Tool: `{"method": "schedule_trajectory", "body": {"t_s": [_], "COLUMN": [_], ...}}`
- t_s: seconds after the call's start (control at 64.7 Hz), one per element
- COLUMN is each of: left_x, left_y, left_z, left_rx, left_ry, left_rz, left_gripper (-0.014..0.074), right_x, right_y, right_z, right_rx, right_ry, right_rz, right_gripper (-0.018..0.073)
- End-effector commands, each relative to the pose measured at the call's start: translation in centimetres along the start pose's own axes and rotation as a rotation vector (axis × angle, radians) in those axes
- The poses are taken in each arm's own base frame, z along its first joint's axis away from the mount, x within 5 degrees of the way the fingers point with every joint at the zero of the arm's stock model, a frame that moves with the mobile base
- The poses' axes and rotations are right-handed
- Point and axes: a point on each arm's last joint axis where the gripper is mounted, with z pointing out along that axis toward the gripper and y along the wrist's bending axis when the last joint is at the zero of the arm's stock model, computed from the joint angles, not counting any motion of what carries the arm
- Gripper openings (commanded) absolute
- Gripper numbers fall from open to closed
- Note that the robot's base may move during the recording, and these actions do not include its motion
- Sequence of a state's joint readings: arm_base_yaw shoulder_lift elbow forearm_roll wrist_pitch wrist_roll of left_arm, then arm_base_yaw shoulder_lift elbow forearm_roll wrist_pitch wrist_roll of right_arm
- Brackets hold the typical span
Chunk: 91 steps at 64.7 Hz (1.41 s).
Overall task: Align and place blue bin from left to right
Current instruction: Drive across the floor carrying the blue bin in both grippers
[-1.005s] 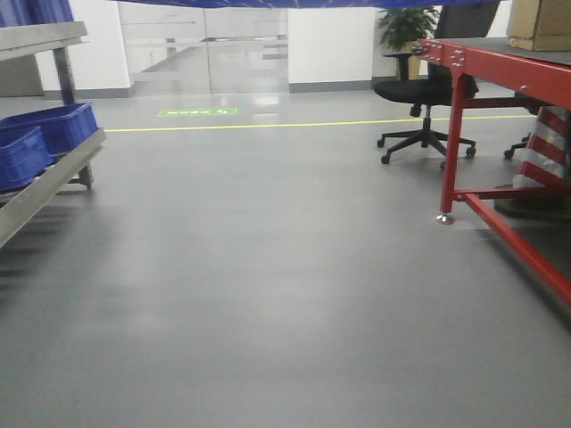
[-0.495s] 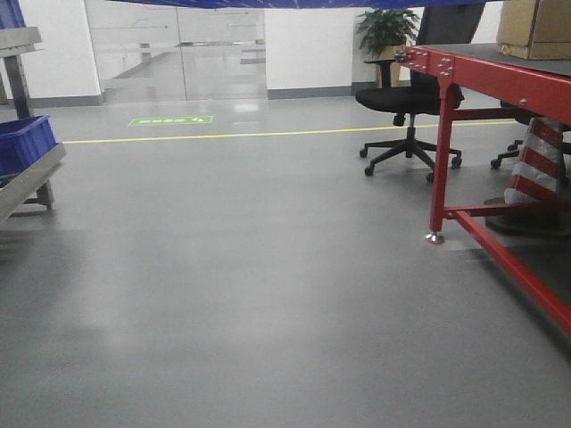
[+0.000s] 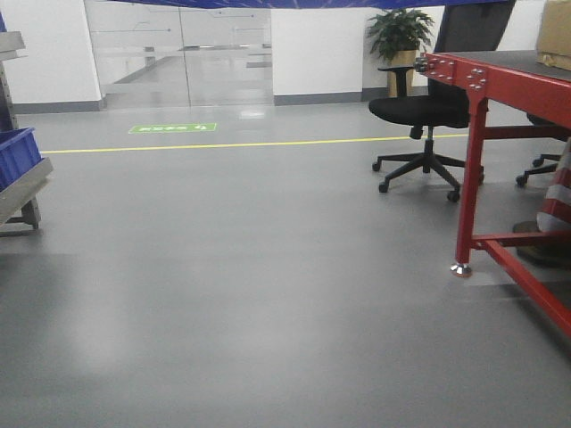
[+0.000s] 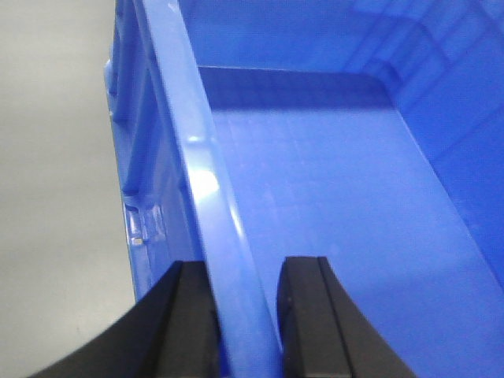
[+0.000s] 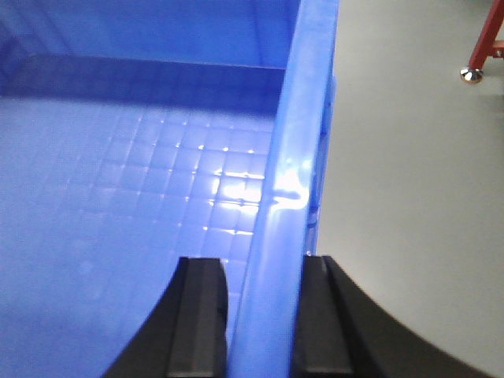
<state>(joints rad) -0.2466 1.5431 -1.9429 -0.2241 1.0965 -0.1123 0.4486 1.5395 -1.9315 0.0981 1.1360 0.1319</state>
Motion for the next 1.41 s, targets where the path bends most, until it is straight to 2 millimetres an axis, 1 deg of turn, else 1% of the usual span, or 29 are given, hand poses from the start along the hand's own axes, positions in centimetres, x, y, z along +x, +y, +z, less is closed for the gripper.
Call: {"method": "schedule_trajectory", "body": {"t_s": [0.0, 1.391], "left_x": [-0.91, -0.94], "left_y": [-0.90, -0.77], "left_z": [-1.40, -1.40], "left_rx": [0.051, 0.035], "left_ry": [-0.104, -0.108], "left_rz": [0.018, 0.026], "left_gripper": [-0.0111, -0.0111], "right_x": [-1.04, -1.04], "right_y": [0.59, 0.59], "right_z": [-1.57, -1.57], "right_rx": [-0.045, -0.045], "right_ry": [-0.129, -0.129], "right_rz": [-0.014, -0.014], "right_gripper": [-0.0153, -0.0153]}}
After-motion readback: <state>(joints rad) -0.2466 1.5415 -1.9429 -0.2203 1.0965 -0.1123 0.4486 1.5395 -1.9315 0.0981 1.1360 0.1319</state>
